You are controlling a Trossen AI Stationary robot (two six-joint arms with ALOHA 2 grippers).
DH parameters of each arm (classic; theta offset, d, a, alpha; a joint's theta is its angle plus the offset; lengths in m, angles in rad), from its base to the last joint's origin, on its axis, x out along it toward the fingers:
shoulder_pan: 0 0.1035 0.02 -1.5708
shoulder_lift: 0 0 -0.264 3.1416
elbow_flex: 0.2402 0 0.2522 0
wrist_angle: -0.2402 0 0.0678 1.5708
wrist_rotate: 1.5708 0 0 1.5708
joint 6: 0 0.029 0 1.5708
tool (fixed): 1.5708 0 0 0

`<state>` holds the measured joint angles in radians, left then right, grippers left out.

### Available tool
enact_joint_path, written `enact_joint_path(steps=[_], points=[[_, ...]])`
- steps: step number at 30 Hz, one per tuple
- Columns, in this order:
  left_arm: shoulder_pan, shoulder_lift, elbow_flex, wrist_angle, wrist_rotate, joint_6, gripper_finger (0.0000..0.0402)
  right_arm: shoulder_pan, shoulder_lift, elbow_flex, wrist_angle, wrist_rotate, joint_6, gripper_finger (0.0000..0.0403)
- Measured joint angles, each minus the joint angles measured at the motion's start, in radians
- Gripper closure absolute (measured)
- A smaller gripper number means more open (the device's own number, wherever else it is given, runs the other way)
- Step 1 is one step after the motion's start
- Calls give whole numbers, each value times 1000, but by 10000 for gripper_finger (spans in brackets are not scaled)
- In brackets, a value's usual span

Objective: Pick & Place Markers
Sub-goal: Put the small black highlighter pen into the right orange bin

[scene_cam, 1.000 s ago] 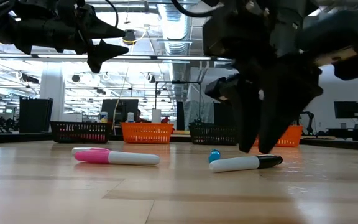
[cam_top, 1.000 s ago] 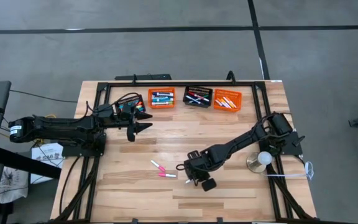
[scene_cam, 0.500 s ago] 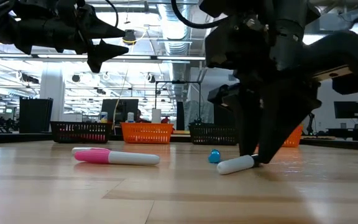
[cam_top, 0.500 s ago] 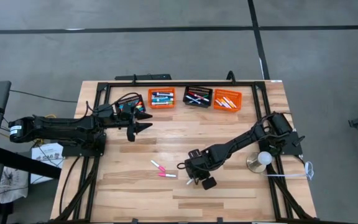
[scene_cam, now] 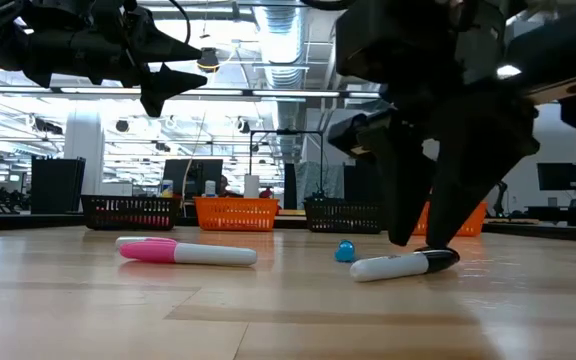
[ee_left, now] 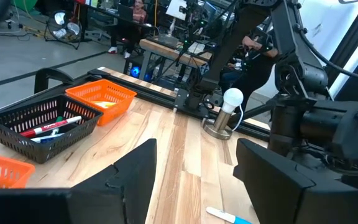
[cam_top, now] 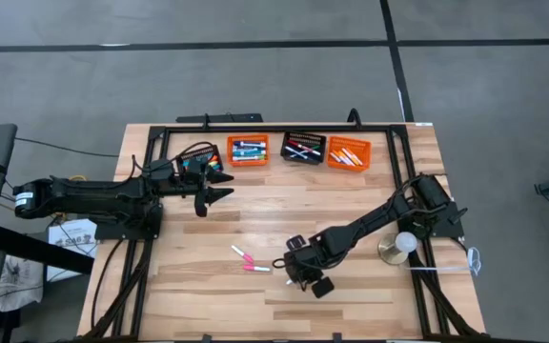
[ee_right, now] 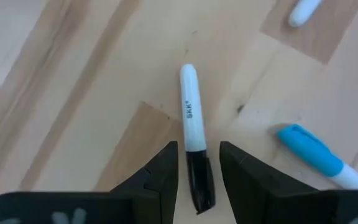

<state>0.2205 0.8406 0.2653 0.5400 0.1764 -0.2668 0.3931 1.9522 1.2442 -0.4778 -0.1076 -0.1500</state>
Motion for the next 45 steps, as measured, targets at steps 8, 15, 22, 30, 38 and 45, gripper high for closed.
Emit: enact_joint_path(steps=[8, 15, 22, 30, 38, 45], points=[[0, 0, 0, 0, 0, 0, 181, 0, 51, 3, 27, -9, -26, 295], [0, 0, 0, 0, 0, 0, 181, -9, 121, 85, -54, -10, -8, 297], [0, 0, 0, 0, 0, 0, 181, -22, 123, 86, -76, -5, -7, 327], [0, 0, 0, 0, 0, 0, 181, -23, 123, 86, -85, -1, 58, 345], [0, 0, 0, 0, 0, 0, 181, -27, 123, 85, -89, 1, 80, 352], [0, 0, 0, 0, 0, 0, 181, -67, 93, 81, -94, -63, 127, 384]])
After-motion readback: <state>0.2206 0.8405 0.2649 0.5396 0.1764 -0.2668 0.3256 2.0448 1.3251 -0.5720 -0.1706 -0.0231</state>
